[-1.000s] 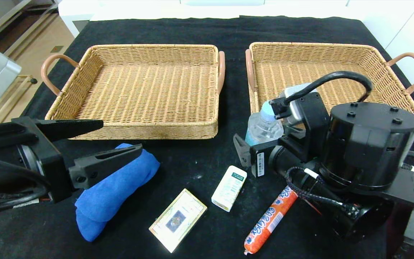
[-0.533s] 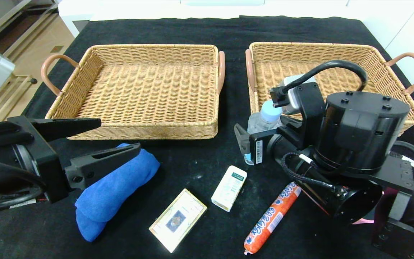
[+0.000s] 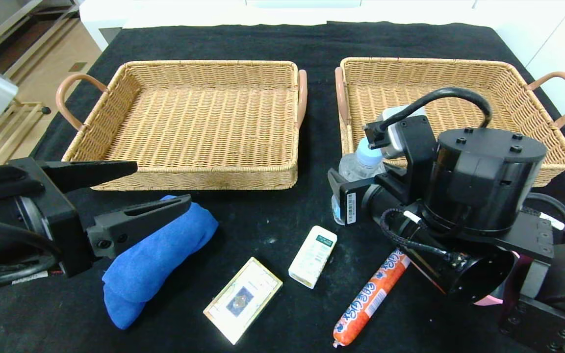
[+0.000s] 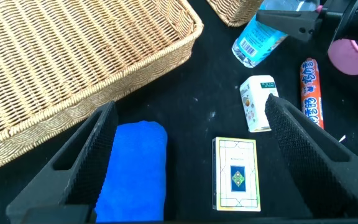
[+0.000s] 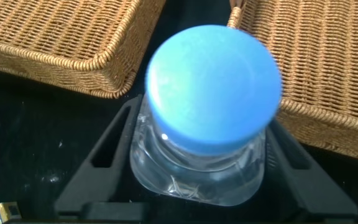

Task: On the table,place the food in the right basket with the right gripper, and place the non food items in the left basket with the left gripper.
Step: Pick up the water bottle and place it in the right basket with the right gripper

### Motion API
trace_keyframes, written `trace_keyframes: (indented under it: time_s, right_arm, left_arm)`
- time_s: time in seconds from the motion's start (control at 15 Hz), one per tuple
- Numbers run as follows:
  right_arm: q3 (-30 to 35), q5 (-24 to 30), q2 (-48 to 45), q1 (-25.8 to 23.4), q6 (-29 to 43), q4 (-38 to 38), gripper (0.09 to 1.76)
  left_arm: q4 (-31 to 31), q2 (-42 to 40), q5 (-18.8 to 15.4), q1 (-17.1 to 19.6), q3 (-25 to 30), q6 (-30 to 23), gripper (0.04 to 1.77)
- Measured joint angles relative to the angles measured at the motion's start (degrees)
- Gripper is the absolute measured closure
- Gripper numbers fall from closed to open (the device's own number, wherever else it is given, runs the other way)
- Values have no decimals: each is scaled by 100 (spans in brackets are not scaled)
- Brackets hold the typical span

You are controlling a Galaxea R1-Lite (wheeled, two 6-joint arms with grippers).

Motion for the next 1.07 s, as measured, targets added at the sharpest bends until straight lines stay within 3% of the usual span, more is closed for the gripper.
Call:
trace_keyframes:
  time_s: [0.13,1.07]
  right_arm:
    - [6,4,0,0,5,0,77]
    - [-6,80,-228,116,-243,44,78]
  left_arm:
    - [0,-5,0,-2,4,-5,9]
    - [6,-22,-9,0,23,-2,9]
